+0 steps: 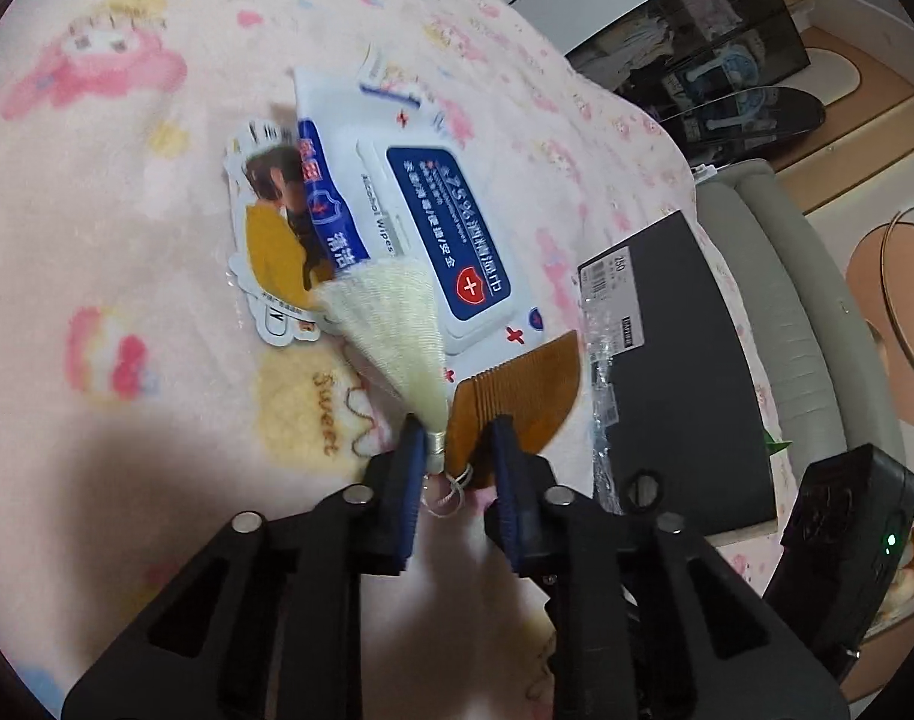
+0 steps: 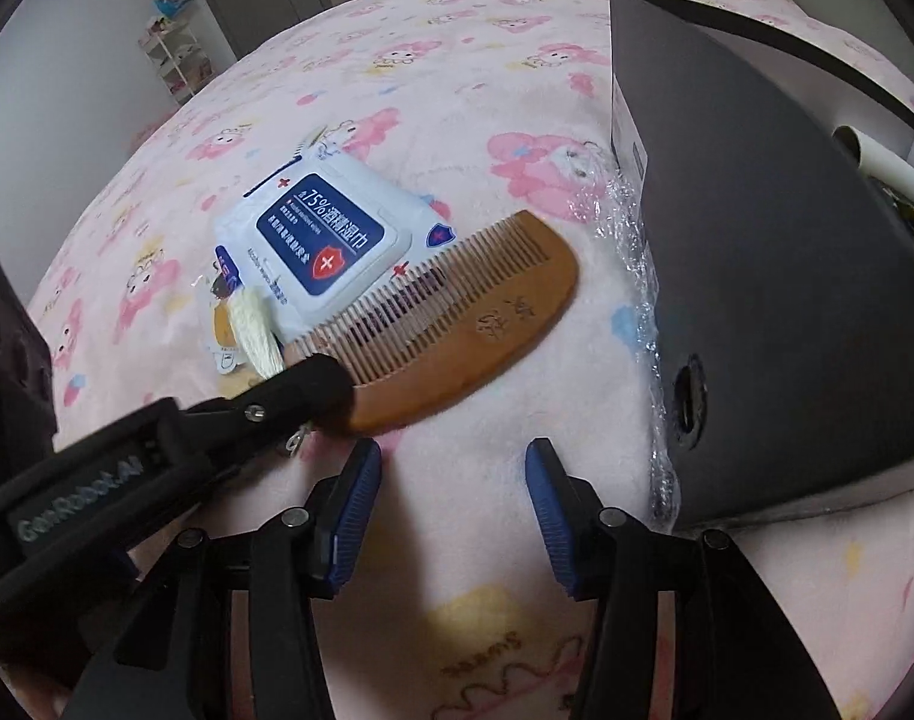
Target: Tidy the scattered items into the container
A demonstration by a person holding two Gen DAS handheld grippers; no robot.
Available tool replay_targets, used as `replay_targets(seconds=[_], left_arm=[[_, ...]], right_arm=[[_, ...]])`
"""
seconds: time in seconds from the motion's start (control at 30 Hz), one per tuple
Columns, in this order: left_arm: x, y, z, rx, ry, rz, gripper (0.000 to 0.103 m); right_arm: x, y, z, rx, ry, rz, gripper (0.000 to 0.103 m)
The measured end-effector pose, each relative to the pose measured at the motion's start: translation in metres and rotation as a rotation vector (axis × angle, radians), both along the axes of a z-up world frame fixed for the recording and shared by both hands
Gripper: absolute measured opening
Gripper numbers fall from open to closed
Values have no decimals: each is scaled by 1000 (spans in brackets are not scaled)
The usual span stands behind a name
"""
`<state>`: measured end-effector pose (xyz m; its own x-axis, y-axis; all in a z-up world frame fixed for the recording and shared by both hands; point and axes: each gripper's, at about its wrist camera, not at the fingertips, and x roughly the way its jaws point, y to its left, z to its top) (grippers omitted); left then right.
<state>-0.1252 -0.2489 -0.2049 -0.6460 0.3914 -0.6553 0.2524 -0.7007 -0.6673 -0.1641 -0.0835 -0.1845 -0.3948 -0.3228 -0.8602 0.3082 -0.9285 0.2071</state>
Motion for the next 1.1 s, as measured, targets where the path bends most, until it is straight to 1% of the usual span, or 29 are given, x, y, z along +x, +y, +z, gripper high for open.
replay_targets(seconds=[0.1,0.17,0.23,0.3,0.37,0.4,0.47,0.53,0.57,0.6,0.63,0.67,0.7,0.77,0.87,0.9,0.93,0.97,1.0,1.07,1.1], left_arm=[[22,-4,16,-15,13,24,15],[36,-6,27,-64,17,51,15],[54,-16,34,-90,28,95,15],[65,-28,30,-89,9,123,16],[69,-41,18,-93,-46,179,28],[69,-46,15,-87,-55,199,34],[68,-56,8,-74,-72,240,34],[69,-59,11,-92,-48,270,34],[68,-58,11,-102,-45,272,34],[66,-57,8,-96,-58,268,34],[65,-56,5,-91,-72,263,34],[63,-55,2,-85,-86,259,34],[62,-54,0,-79,-97,256,34],[61,-51,-1,-89,-114,251,34],[56,-48,-5,-119,-136,239,34],[54,-46,-6,-129,-142,234,34],[53,-46,-6,-130,-133,232,34],[53,-46,-4,-126,-121,231,34],[54,-45,-2,-122,-110,229,34],[55,-45,0,-120,-91,226,34],[57,-46,1,-124,-87,223,34]], right_arm=[[5,3,8,-16,-8,10,46],[8,5,12,-38,-20,17,46],[11,3,14,-46,-25,36,47],[13,-1,14,-48,-31,57,47],[13,-7,11,-42,-48,69,47],[12,-11,9,-50,-57,74,47],[10,-19,8,-59,-68,85,47],[5,-27,11,-61,-49,94,47],[2,-31,13,-63,-33,97,47],[-1,-32,14,-51,-12,93,47],[-6,-33,14,-24,12,74,47],[-11,-34,14,4,35,56,48],[-15,-34,13,13,46,42,52],[-27,-36,9,-7,44,47,56],[-35,-44,3,-43,16,106,56],[-35,-45,3,-54,7,115,54],[-34,-45,3,-65,-1,125,47],[-33,-46,3,-75,-9,134,44],[-30,-44,5,-90,-19,147,38],[-24,-42,8,-119,-44,172,35],[-18,-41,10,-126,-63,195,30]])
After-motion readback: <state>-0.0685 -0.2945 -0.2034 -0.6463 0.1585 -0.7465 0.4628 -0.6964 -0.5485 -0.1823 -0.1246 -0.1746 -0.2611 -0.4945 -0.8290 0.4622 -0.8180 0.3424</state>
